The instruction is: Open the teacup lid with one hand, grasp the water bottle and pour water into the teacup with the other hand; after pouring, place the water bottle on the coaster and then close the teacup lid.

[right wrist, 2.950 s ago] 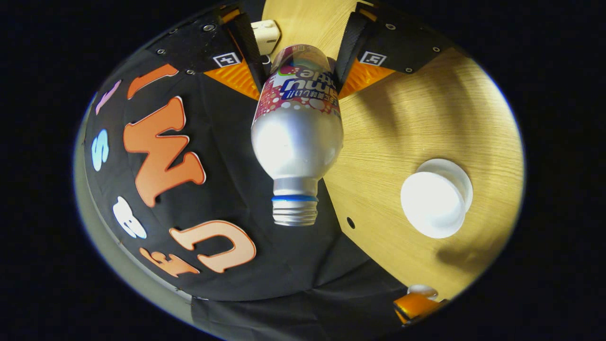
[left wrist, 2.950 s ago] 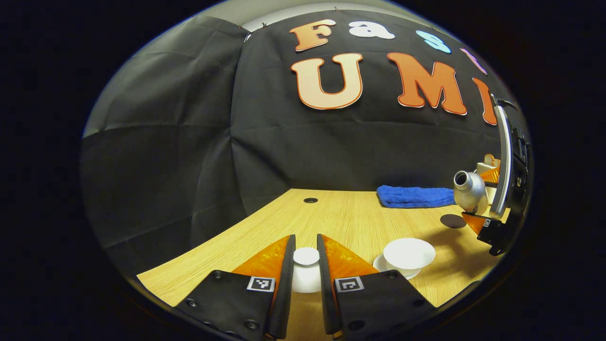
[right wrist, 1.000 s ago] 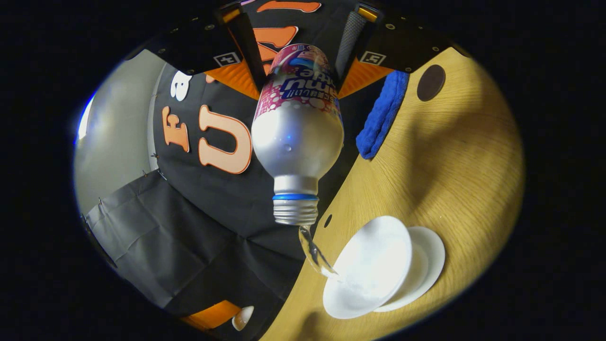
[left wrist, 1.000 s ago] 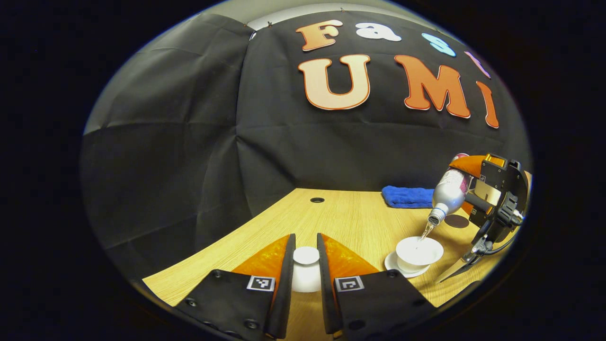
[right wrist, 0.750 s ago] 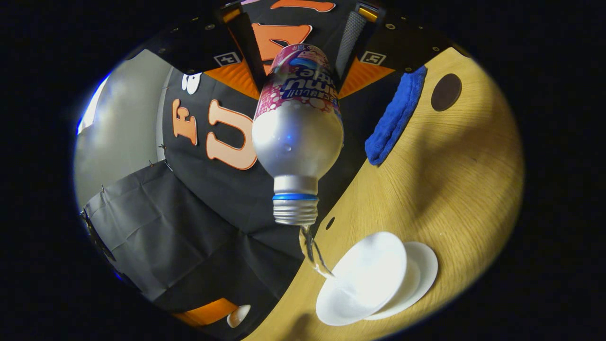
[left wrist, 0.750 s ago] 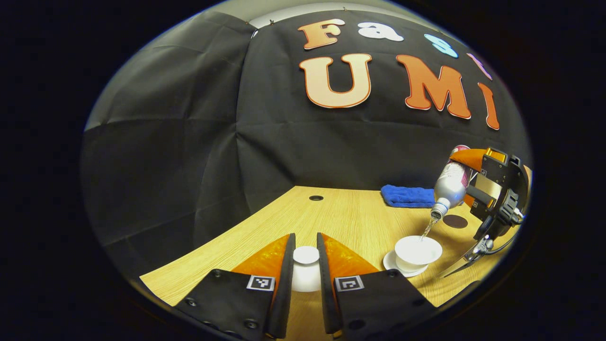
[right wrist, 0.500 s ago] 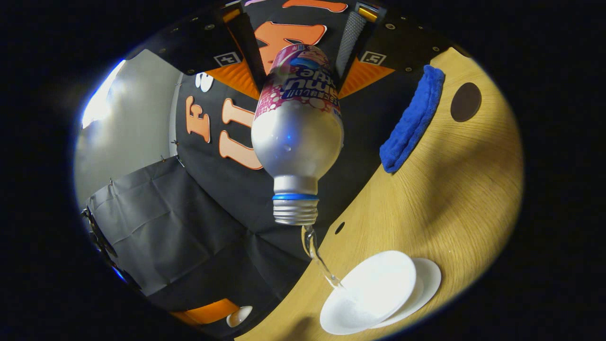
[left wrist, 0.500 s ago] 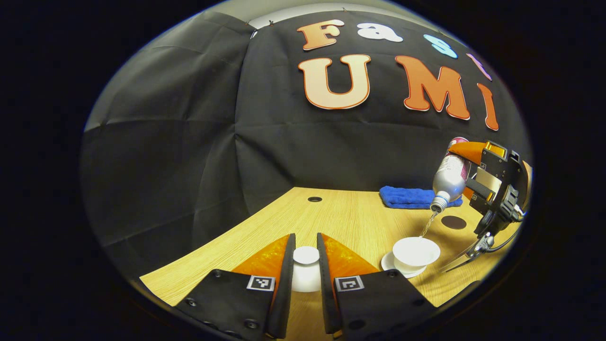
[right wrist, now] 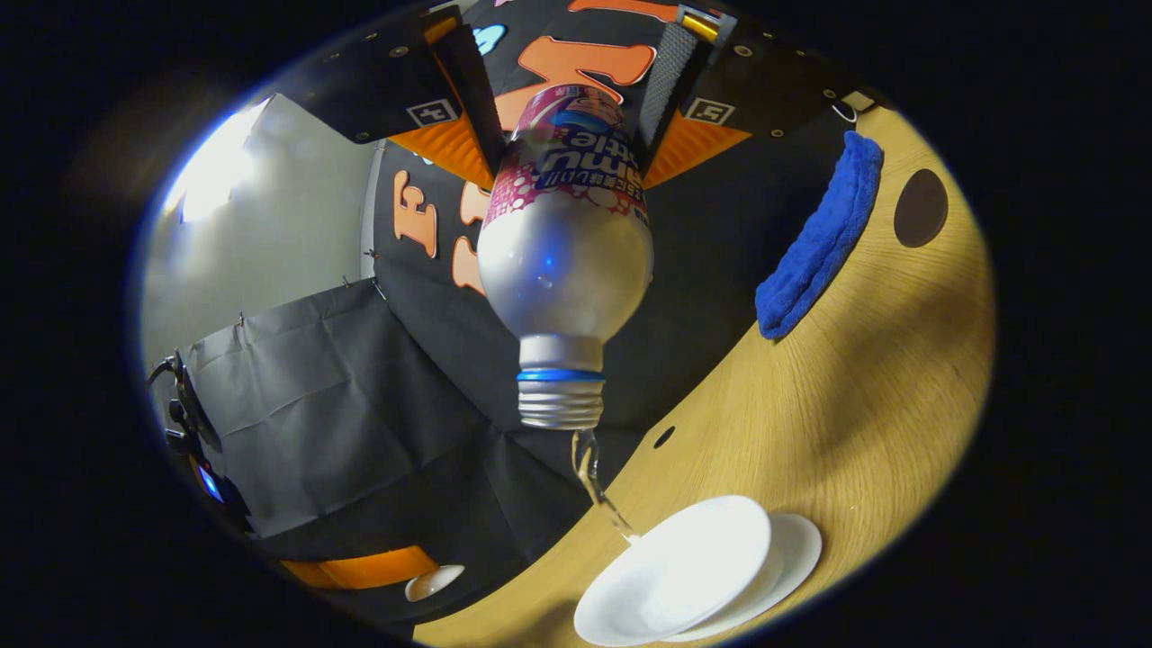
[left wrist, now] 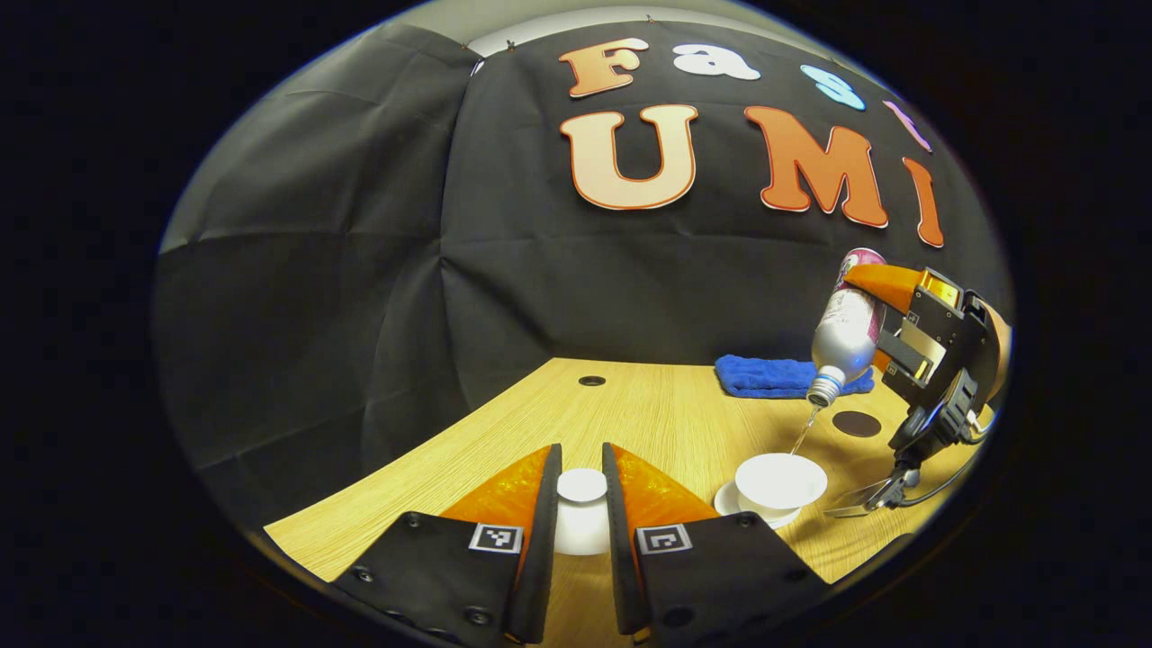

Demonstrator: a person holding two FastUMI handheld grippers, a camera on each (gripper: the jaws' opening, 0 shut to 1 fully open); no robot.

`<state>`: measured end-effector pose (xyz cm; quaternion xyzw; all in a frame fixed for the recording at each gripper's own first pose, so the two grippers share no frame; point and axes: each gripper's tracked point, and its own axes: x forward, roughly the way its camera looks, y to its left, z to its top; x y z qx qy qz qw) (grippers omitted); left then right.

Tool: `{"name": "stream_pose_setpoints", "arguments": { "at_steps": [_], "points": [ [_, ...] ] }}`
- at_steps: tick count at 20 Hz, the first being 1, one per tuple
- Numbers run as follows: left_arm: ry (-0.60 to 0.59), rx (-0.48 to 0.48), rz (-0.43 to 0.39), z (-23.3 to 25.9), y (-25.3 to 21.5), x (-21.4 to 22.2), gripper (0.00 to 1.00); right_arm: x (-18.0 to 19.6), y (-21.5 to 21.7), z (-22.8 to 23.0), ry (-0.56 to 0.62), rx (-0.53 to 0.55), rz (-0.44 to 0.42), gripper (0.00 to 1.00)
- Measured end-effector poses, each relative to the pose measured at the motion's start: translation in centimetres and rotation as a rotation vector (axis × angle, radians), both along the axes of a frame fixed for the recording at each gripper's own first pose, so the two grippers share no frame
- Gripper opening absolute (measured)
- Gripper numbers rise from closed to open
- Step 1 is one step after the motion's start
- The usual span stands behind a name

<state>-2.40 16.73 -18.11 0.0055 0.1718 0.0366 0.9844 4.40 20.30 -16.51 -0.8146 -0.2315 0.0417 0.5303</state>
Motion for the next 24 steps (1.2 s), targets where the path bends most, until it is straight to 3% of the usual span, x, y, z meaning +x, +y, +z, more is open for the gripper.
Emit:
{"name": "stream_pose_setpoints", "arguments": {
  "at_steps": [11,20,24],
  "points": [
    [-0.033,-0.015,-0.057,1.0,-2.9,0.6,0.32,0.2,-0.2,-1.3,0.107,0.086,0.005,0.76],
    [-0.045,-0.067,-0.096,1.0,-5.7,1.2,0.29,1.9,-3.2,-3.3,0.347,0.443,-0.146,0.77],
    [-0.066,-0.065,-0.13,2.0,-8.1,1.9,0.32,3.2,-6.2,-4.8,0.504,0.69,-0.265,0.77]
  ]
}}
